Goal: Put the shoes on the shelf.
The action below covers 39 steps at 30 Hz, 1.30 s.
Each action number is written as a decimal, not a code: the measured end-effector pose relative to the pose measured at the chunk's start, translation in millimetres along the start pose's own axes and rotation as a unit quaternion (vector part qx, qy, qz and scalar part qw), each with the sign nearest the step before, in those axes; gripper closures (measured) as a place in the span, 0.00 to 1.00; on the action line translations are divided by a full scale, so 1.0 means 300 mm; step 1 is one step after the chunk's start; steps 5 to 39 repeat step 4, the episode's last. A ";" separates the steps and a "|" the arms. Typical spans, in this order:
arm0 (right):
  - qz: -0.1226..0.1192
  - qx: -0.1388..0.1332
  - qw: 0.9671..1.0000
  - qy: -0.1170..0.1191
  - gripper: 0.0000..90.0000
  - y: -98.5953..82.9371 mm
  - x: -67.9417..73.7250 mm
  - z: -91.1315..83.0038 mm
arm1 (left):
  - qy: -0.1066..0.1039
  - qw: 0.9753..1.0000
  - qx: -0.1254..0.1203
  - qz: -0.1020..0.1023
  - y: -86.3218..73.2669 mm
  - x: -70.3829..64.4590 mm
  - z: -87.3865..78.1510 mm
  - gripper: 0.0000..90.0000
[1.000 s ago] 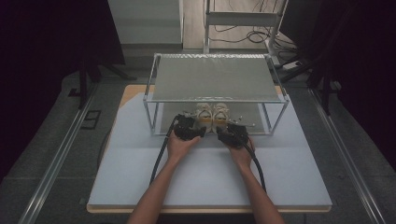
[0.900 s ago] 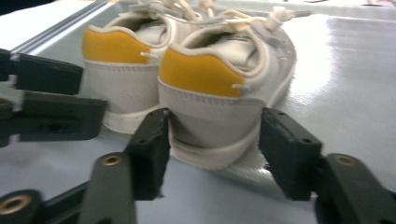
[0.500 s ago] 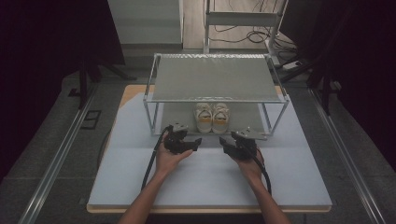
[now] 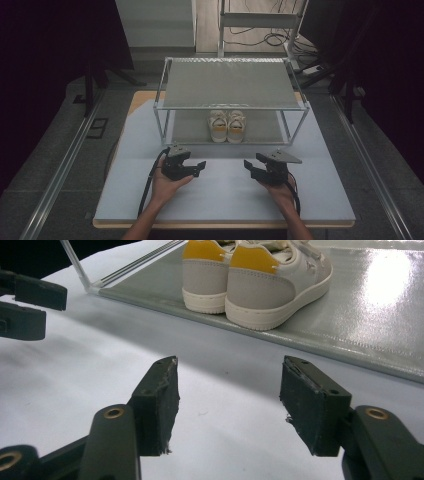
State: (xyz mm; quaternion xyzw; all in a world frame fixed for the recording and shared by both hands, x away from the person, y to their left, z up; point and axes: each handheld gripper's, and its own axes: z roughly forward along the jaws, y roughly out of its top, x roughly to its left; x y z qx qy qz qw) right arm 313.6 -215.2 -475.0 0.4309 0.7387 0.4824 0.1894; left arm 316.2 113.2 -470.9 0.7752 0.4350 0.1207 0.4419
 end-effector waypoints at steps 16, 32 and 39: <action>-0.005 -0.002 1.000 0.001 0.39 -0.001 0.003 -0.013 | 0.000 1.000 0.004 0.001 -0.019 0.000 -0.014 0.29; -0.005 -0.002 1.000 0.001 0.39 -0.001 0.003 -0.013 | 0.000 1.000 0.004 0.001 -0.019 0.000 -0.014 0.29; -0.005 -0.002 1.000 0.001 0.39 -0.001 0.003 -0.013 | 0.000 1.000 0.004 0.001 -0.019 0.000 -0.014 0.29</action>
